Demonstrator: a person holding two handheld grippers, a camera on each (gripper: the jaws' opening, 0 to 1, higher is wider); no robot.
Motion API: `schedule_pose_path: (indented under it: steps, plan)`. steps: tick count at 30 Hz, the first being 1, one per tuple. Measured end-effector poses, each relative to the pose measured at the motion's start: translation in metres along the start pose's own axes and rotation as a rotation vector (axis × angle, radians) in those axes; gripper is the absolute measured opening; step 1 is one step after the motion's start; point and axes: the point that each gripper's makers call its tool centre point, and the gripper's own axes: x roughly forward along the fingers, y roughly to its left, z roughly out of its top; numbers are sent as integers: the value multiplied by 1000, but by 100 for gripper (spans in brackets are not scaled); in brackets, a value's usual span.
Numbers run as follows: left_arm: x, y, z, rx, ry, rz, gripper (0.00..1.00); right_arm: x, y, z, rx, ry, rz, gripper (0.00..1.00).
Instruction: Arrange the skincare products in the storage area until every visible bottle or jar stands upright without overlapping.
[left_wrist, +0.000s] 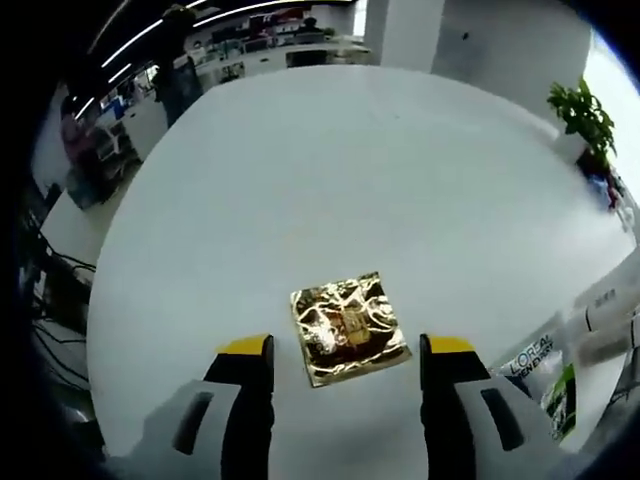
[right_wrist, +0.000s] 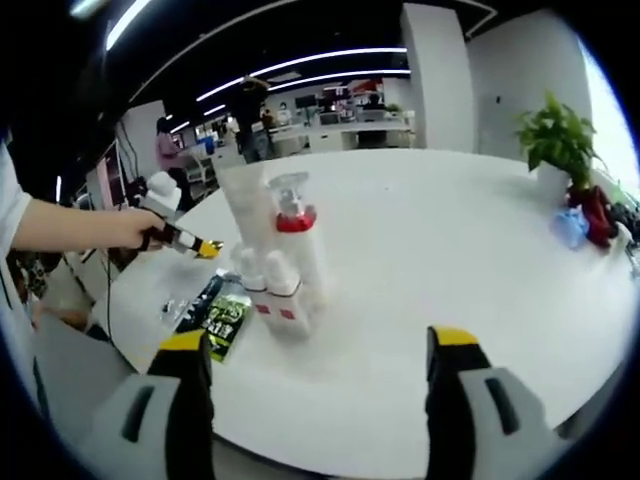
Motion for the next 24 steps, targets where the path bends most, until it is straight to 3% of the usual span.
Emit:
schedule_pose_path:
  steps: [1, 7, 17, 21, 24]
  plan:
    - [-1, -1, 0, -3, -2, 0, 45, 0, 0, 0, -1, 0, 0, 89]
    - [-2, -3, 0, 35, -9, 7, 38, 0, 1, 3, -4, -3, 0, 89]
    - [-6, -4, 6, 87, -33, -20, 37, -3, 1, 7, -7, -13, -2, 89]
    - [-14, -5, 12, 137, -46, -57, 37, -5, 1, 8, -8, -20, -3, 89]
    - [-18, -8, 13, 219, -42, -119, 37, -6, 1, 9, -7, -24, -4, 89]
